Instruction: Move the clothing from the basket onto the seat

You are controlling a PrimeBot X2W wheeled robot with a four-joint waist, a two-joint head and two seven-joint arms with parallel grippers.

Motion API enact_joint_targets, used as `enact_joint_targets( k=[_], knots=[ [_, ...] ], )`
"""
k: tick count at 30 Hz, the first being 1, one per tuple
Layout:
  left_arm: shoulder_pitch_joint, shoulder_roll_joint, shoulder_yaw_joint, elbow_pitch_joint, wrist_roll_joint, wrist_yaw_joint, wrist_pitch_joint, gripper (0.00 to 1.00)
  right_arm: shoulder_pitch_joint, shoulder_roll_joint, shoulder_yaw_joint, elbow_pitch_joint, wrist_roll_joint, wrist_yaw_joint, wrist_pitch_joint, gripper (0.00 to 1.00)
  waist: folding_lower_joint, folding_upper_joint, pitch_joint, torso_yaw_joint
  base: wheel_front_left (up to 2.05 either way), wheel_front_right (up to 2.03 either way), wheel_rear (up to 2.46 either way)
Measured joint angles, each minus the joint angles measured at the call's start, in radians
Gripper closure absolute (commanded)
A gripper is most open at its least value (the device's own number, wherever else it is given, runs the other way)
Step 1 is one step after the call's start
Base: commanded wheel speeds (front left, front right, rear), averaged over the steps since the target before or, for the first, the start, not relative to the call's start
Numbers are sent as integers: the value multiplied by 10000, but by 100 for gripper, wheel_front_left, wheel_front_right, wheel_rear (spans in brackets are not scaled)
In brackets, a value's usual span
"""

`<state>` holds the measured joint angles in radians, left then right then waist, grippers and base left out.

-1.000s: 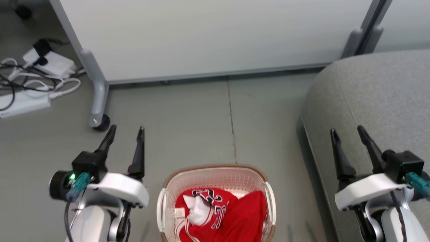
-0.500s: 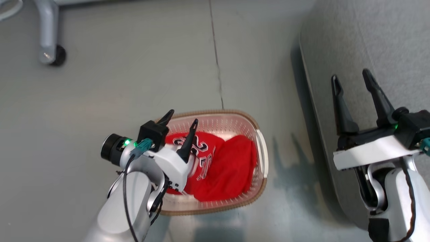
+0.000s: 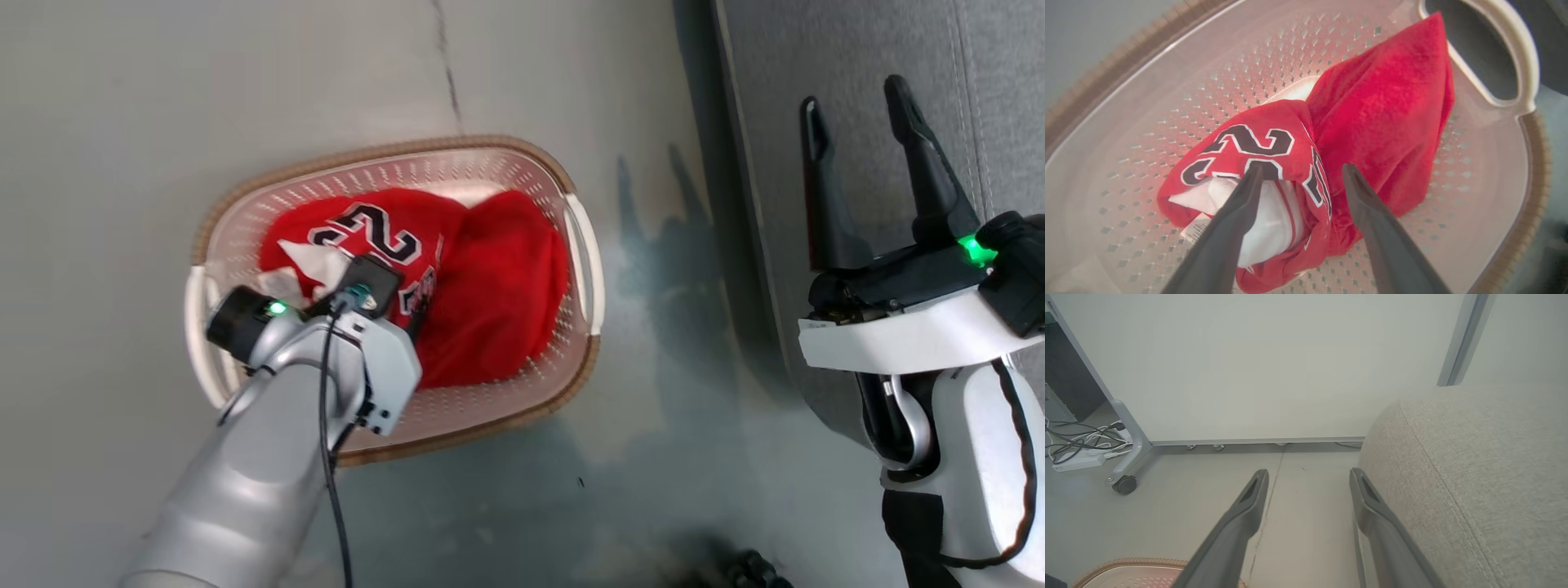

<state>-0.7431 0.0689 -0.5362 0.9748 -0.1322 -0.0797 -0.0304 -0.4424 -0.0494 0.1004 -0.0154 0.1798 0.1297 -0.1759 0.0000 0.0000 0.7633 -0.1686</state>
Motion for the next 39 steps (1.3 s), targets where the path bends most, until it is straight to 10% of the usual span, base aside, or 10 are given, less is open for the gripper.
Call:
enact_joint_targets(
  k=[11, 13, 14, 39],
  knots=[
    [-972, 420, 240, 1987, -251, 102, 19, 0, -199, 2, 422, 217, 520, 0, -537, 0, 0, 0, 1458, -1060, 0, 0, 0],
    [-1077, 426, 255, 2167, -293, 102, -59, 97, -201, 2, 443, 282, 554, 0, -606, 0, 0, 0, 1569, -1158, 0, 0, 0],
    [-1126, 445, 255, 2232, -295, 104, -161, 100, -209, 2, 447, 303, 577, 0, -623, 0, 0, 0, 1606, -1187, 0, 0, 0],
    [144, 144, 1156, -600, -1592, 2, -2295, 100, 492, 19, 136, 750, -399, 0, -171, 0, 0, 0, -1247, 133, 0, 0, 0]
  ],
)
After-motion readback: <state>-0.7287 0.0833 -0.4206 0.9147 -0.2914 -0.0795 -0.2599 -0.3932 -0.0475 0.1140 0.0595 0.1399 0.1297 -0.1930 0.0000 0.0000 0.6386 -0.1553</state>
